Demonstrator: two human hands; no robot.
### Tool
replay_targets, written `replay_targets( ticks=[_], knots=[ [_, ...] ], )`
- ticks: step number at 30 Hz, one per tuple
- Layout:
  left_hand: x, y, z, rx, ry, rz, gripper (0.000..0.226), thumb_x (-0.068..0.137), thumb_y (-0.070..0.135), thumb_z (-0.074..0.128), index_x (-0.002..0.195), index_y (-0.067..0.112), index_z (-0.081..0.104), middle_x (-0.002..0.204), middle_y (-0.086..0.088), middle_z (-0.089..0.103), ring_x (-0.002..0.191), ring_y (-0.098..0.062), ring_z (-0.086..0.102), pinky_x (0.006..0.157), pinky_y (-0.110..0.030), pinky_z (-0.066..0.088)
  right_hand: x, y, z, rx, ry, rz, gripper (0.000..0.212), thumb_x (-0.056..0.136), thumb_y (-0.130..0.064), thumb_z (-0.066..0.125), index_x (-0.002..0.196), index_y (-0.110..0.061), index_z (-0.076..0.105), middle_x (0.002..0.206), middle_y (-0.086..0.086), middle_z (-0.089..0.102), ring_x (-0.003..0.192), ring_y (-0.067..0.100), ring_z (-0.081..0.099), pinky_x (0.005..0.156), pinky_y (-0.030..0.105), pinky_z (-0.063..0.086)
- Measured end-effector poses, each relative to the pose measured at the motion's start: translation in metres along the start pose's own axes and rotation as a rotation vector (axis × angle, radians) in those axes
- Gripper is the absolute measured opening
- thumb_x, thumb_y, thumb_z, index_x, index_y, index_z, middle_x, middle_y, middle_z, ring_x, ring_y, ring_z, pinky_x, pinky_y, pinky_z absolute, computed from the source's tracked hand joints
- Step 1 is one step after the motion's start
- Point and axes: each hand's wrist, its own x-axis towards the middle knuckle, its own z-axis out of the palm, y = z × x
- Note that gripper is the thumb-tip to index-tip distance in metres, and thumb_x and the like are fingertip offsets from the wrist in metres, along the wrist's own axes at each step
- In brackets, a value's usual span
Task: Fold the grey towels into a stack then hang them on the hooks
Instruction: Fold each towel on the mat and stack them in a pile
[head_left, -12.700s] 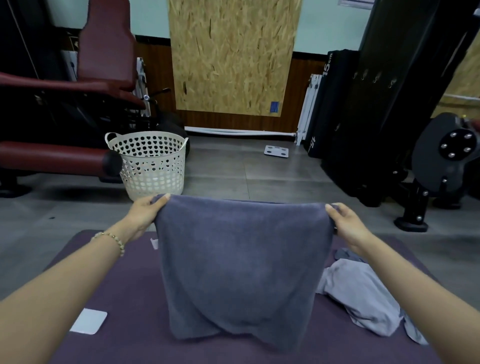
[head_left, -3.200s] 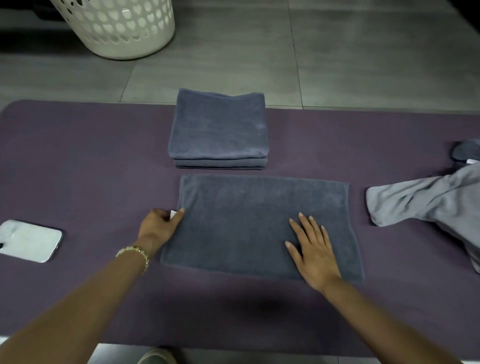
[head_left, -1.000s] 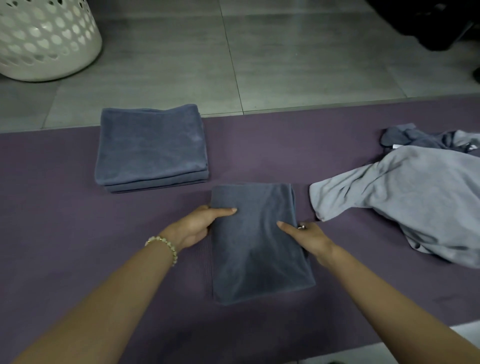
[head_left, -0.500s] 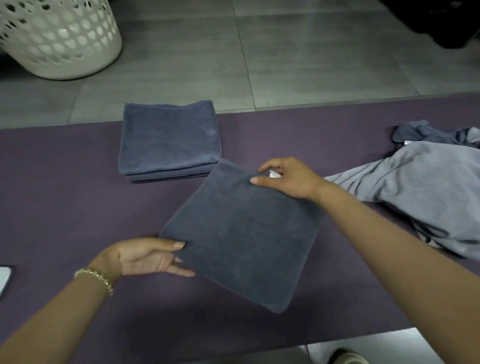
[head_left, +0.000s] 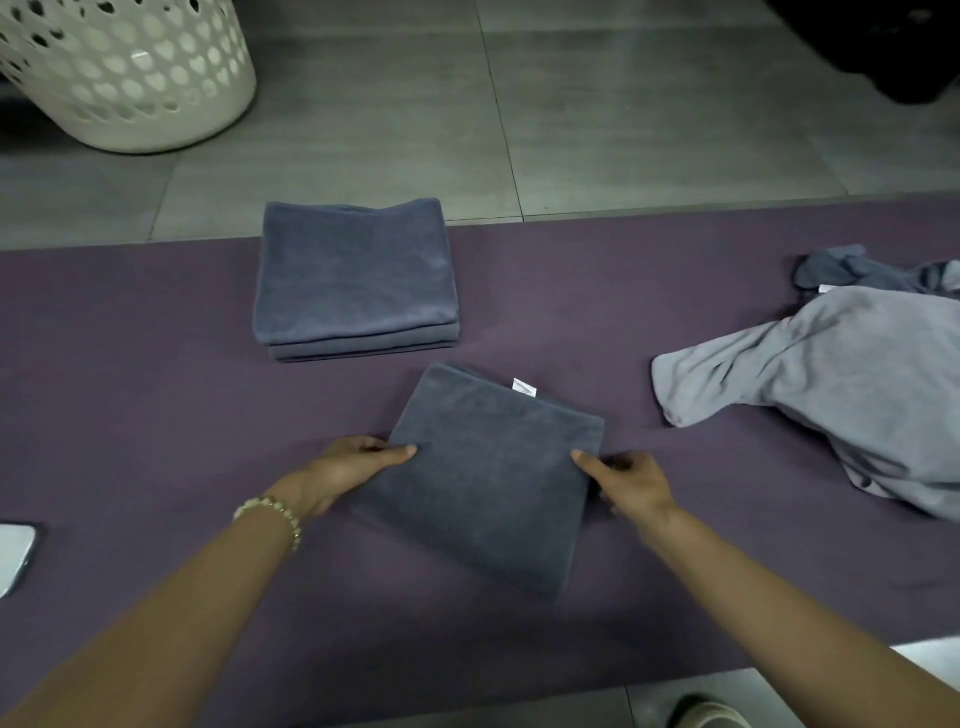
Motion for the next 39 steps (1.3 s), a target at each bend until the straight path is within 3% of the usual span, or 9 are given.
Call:
replay_targets(
  ticks=[3,6,14,18,22,26,30,34,39],
  knots=[
    [0.002,0.010,0.001,-0.102,-0.076,-0.009,0.057,0.065,0.038,0.082,0.111,0.009,0.064,0.111,-0.006,0.069,0.098,-0.019,0.066,0.089,-0.032,0.051,-0.010,-0.004,0.010,-0.032,-0.107,0.094,0.026,0.079,-0.033,0.075,0.089,-0.010,0.067,0.084,0.006,0.067,0.073,0.019,0.063,0.066,0.034,0.055],
    [-0.003,0.019,-0.001,-0.142,-0.248,-0.091,0.089,0.047,0.040,0.089,0.124,0.010,0.057,0.116,-0.004,0.068,0.107,-0.021,0.063,0.098,-0.037,0.048,-0.019,-0.006,0.019,0.014,-0.161,0.210,0.025,0.080,-0.034,0.074,0.090,-0.016,0.060,0.092,0.003,0.064,0.084,0.019,0.061,0.065,0.031,0.049],
    [-0.036,0.013,-0.001,-0.347,-0.333,-0.170,0.059,0.063,0.032,0.083,0.114,0.009,0.066,0.106,-0.008,0.072,0.094,-0.022,0.070,0.075,-0.032,0.056,-0.048,-0.006,0.010,0.500,-0.426,0.352,0.026,0.090,-0.019,0.059,0.109,-0.003,0.066,0.101,0.011,0.073,0.089,0.022,0.071,0.077,0.032,0.055],
    [-0.059,0.014,-0.008,-0.532,-0.374,-0.143,0.048,0.064,0.023,0.082,0.105,0.002,0.070,0.104,-0.015,0.072,0.081,-0.022,0.072,0.067,-0.029,0.059,-0.061,-0.023,-0.006,0.459,-0.493,0.260,0.030,0.089,-0.017,0.060,0.116,-0.006,0.062,0.106,0.012,0.072,0.094,0.024,0.070,0.068,0.028,0.057],
    [-0.078,0.034,-0.037,-0.597,-0.289,0.014,0.041,0.079,0.019,0.069,0.118,0.017,0.059,0.107,-0.007,0.072,0.090,-0.021,0.071,0.072,-0.030,0.059,-0.066,-0.075,-0.005,0.339,-0.519,0.023,0.039,0.086,-0.010,0.061,0.122,-0.023,0.054,0.112,0.000,0.071,0.103,0.017,0.066,0.075,0.024,0.054],
    [-0.087,0.072,-0.098,-0.605,-0.176,0.294,0.081,0.049,0.037,0.091,0.122,0.029,0.056,0.113,-0.001,0.071,0.098,-0.021,0.069,0.073,-0.031,0.058,-0.054,-0.166,0.017,0.261,-0.518,-0.263,0.040,0.088,-0.009,0.060,0.118,-0.034,0.052,0.113,-0.013,0.066,0.100,0.005,0.064,0.072,0.015,0.053],
    [-0.081,0.121,-0.156,-0.608,0.039,0.454,0.029,0.086,0.019,0.064,0.112,0.029,0.057,0.101,0.010,0.073,0.090,-0.011,0.070,0.079,-0.027,0.056,-0.022,-0.253,0.050,0.274,-0.490,-0.482,0.044,0.090,-0.008,0.058,0.127,-0.029,0.047,0.116,-0.009,0.064,0.100,0.005,0.061,0.077,0.018,0.050],
    [-0.042,0.133,-0.190,-0.604,0.202,0.492,0.033,0.090,0.023,0.062,0.122,0.024,0.055,0.110,0.003,0.069,0.088,-0.012,0.067,0.072,-0.027,0.054,0.021,-0.279,0.088,0.308,-0.440,-0.496,0.041,0.091,-0.017,0.061,0.129,-0.024,0.048,0.119,-0.003,0.064,0.096,0.009,0.063,0.074,0.021,0.049],
    [0.025,0.063,-0.168,-0.618,0.344,0.160,0.034,0.091,0.026,0.062,0.118,0.007,0.054,0.108,-0.015,0.059,0.074,-0.015,0.055,0.057,-0.026,0.052,0.065,-0.217,0.127,0.220,-0.278,-0.190,0.053,0.090,-0.030,0.063,0.134,-0.010,0.042,0.123,0.006,0.054,0.099,0.019,0.055,0.077,0.033,0.051]
  ],
)
